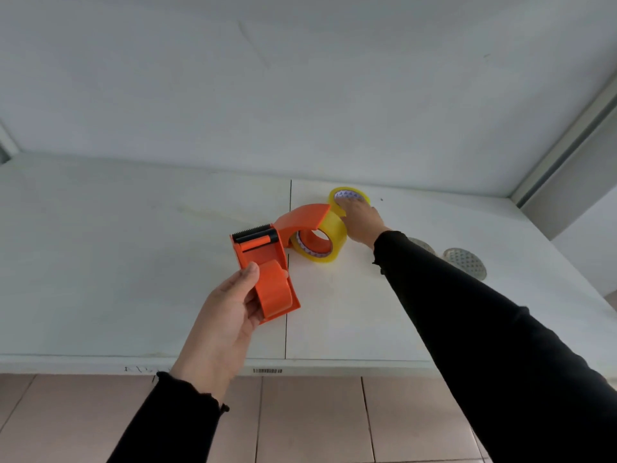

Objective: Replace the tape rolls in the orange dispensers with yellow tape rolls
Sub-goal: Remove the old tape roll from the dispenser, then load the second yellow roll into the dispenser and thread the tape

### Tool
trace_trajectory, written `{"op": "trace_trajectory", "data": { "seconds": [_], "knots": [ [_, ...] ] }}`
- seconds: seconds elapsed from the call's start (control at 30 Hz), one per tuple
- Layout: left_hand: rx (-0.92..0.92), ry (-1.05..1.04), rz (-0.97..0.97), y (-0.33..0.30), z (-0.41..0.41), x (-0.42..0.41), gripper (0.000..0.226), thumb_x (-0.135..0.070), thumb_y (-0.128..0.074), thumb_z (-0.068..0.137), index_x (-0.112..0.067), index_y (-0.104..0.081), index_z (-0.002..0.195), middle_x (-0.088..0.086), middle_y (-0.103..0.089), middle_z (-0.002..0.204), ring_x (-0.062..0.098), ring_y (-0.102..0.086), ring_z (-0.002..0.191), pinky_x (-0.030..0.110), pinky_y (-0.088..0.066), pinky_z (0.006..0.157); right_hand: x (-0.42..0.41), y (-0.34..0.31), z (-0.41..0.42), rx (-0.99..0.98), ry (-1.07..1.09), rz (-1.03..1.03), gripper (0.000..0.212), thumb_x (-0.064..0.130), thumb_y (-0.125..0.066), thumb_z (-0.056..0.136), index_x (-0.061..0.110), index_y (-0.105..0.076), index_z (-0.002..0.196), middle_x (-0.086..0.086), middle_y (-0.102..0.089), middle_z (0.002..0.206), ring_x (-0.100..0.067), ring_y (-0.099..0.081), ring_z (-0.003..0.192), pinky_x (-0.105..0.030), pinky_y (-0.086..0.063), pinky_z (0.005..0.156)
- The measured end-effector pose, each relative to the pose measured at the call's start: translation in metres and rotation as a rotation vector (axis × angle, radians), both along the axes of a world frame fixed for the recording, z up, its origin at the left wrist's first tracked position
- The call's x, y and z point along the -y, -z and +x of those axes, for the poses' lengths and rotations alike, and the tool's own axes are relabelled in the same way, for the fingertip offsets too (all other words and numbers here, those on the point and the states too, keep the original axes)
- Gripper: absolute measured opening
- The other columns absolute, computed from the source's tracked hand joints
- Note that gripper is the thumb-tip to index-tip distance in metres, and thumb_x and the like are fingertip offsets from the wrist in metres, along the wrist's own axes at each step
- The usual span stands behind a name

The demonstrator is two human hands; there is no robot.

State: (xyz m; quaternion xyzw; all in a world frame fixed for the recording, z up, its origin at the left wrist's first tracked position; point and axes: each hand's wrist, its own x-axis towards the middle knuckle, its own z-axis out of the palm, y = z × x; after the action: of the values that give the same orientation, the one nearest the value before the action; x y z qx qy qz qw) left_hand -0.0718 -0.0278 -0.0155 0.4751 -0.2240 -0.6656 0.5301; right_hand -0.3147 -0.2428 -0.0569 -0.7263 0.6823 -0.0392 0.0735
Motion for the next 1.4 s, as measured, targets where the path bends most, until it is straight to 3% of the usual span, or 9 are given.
{"op": "trace_trajectory", "data": {
  "seconds": [0.17, 0.27, 0.33, 0.6, 0.87, 1.03, 1.13, 1.27, 1.4],
  "knots": [
    [0.008, 0.003, 0.001, 0.000, 0.003, 0.002, 0.034, -0.026, -0.052, 0.100, -0.004, -0.065, 0.123, 0.015, -0.076, 0.110, 0.021, -0.073, 0.094, 0.030, -0.059, 0.072, 0.012, 0.007, -0.014, 0.058, 0.094, -0.059, 0.043, 0.034, -0.056, 0.097, 0.024, -0.061, 0.138, -0.006, -0.063, 0.139, -0.030, -0.058, 0.126, -0.034, -0.046, 0.091],
    [-0.007, -0.005, -0.002, -0.002, 0.003, 0.002, 0.035, -0.024, -0.052, 0.100, -0.003, -0.064, 0.126, 0.019, -0.073, 0.118, 0.024, -0.070, 0.099, 0.034, -0.055, 0.080, -0.006, -0.003, -0.031, 0.397, 0.124, -0.127, 0.016, 0.022, -0.062, 0.095, 0.023, -0.073, 0.105, -0.002, -0.072, 0.100, -0.021, -0.066, 0.090, -0.031, -0.042, 0.078],
    [-0.028, -0.001, -0.010, -0.005, 0.004, 0.001, 0.036, -0.024, -0.052, 0.100, -0.002, -0.062, 0.128, 0.019, -0.072, 0.119, 0.025, -0.070, 0.102, 0.035, -0.055, 0.084, -0.026, -0.016, -0.039, 0.580, 0.140, -0.217, 0.008, 0.017, -0.062, 0.095, 0.019, -0.066, 0.088, 0.004, -0.062, 0.083, -0.013, -0.052, 0.070, -0.030, -0.036, 0.074],
    [-0.096, -0.010, -0.063, -0.015, 0.010, -0.006, 0.031, -0.025, -0.056, 0.098, -0.009, -0.064, 0.123, 0.013, -0.074, 0.117, 0.023, -0.071, 0.106, 0.033, -0.059, 0.081, -0.163, -0.096, 0.012, 0.915, -0.068, -0.398, 0.009, 0.000, -0.059, 0.099, 0.006, -0.064, 0.103, 0.004, -0.069, 0.089, 0.014, -0.062, 0.075, -0.003, -0.043, 0.071],
    [-0.049, 0.006, -0.203, -0.020, 0.011, -0.010, 0.021, -0.026, -0.056, 0.098, -0.016, -0.070, 0.111, 0.003, -0.078, 0.104, 0.016, -0.073, 0.094, 0.029, -0.054, 0.081, -0.224, -0.078, 0.086, 0.765, -0.092, -0.264, 0.006, 0.024, -0.065, 0.096, 0.023, -0.069, 0.092, 0.009, -0.070, 0.080, -0.004, -0.062, 0.077, -0.026, -0.047, 0.072],
    [-0.076, 0.034, -0.245, -0.016, 0.009, -0.011, 0.031, -0.027, -0.051, 0.101, -0.012, -0.067, 0.121, 0.009, -0.075, 0.116, 0.020, -0.070, 0.103, 0.032, -0.055, 0.087, -0.228, -0.065, 0.104, 0.840, -0.077, -0.206, 0.028, 0.044, -0.054, 0.096, 0.023, -0.071, 0.102, 0.007, -0.069, 0.090, -0.011, -0.064, 0.086, -0.045, -0.057, 0.078],
    [-0.104, 0.065, -0.287, -0.016, 0.007, -0.012, 0.044, -0.036, -0.046, 0.103, -0.010, -0.058, 0.136, 0.013, -0.068, 0.130, 0.027, -0.063, 0.122, 0.042, -0.047, 0.103, -0.228, -0.062, 0.108, 0.801, -0.109, -0.225, 0.024, 0.035, -0.062, 0.097, 0.028, -0.069, 0.119, 0.005, -0.064, 0.105, -0.010, -0.062, 0.094, -0.029, -0.052, 0.079],
    [0.099, 0.094, -0.350, -0.015, 0.002, -0.014, 0.033, -0.026, -0.059, 0.097, -0.010, -0.059, 0.126, 0.009, -0.073, 0.120, 0.020, -0.068, 0.112, 0.033, -0.049, 0.090, -0.224, -0.063, 0.108, 0.936, -0.147, -0.206, 0.058, 0.017, -0.072, 0.091, 0.033, -0.050, 0.142, 0.006, -0.054, 0.125, -0.006, -0.061, 0.102, -0.019, -0.051, 0.086],
    [0.160, 0.148, -0.384, -0.013, -0.004, -0.018, 0.031, -0.020, -0.054, 0.100, -0.014, -0.056, 0.130, 0.004, -0.072, 0.120, 0.013, -0.068, 0.107, 0.024, -0.054, 0.086, -0.215, -0.073, 0.093, 0.923, -0.184, -0.267, 0.032, 0.012, -0.068, 0.091, 0.025, -0.073, 0.120, 0.013, -0.057, 0.130, -0.004, -0.062, 0.093, -0.022, -0.051, 0.083]
  ]
}}
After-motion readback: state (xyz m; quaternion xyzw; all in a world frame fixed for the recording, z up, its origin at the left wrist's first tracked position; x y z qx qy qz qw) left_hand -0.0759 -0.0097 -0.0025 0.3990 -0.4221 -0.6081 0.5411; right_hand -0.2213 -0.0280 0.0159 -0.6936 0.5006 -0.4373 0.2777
